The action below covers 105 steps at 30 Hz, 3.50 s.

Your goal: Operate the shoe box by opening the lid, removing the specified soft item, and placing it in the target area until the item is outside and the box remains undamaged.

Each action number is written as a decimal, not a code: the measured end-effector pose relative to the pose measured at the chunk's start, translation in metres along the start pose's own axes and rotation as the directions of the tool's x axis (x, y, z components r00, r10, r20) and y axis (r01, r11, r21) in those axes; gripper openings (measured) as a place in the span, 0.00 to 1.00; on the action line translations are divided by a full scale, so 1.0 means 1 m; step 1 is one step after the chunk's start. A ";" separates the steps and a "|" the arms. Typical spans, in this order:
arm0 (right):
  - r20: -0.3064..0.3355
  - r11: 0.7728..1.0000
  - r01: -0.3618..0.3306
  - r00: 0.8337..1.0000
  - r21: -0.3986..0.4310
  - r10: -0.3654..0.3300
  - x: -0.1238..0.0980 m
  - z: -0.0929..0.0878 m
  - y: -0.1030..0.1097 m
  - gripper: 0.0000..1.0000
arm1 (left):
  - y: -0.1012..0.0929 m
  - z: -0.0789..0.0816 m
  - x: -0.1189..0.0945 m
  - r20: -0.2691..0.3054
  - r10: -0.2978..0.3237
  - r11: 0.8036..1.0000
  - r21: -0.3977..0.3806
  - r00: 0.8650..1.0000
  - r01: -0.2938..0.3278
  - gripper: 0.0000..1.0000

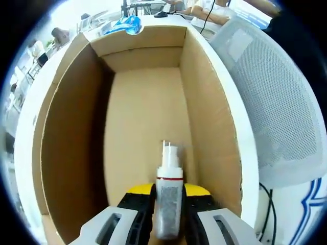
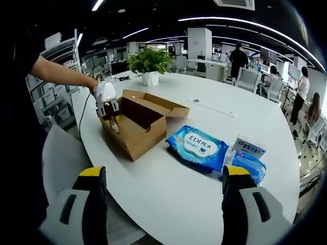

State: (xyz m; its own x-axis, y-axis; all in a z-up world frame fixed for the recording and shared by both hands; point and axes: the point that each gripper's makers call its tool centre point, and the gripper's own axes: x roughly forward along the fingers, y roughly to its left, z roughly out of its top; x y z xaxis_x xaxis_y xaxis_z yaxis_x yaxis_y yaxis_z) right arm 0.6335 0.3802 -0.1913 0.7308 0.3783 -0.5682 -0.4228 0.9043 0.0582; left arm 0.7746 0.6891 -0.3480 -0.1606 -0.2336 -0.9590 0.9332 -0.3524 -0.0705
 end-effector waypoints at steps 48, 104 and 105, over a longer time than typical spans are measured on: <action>0.187 0.997 -0.077 0.980 0.015 0.073 0.036 0.040 0.039 0.73 | 0.012 0.096 -0.063 0.304 0.177 0.984 -0.089 0.936 -0.157 0.20; 0.316 0.965 -0.261 0.918 0.026 0.239 0.078 0.089 0.100 0.41 | -0.030 0.204 -0.112 0.725 0.290 0.953 -0.281 0.625 -0.116 0.20; 0.319 0.963 -0.269 0.915 0.026 0.247 0.078 0.090 0.102 0.40 | -0.032 0.206 -0.112 0.728 0.288 0.953 -0.280 0.622 -0.114 0.20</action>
State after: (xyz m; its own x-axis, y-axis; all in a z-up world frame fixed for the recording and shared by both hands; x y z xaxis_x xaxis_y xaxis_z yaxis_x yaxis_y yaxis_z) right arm 0.6957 0.5200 -0.1557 0.7349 0.6327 -0.2441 -0.5897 0.7740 0.2308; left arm 0.6964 0.5397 -0.1820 -0.0652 -0.9067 -0.4167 0.9978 -0.0556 -0.0352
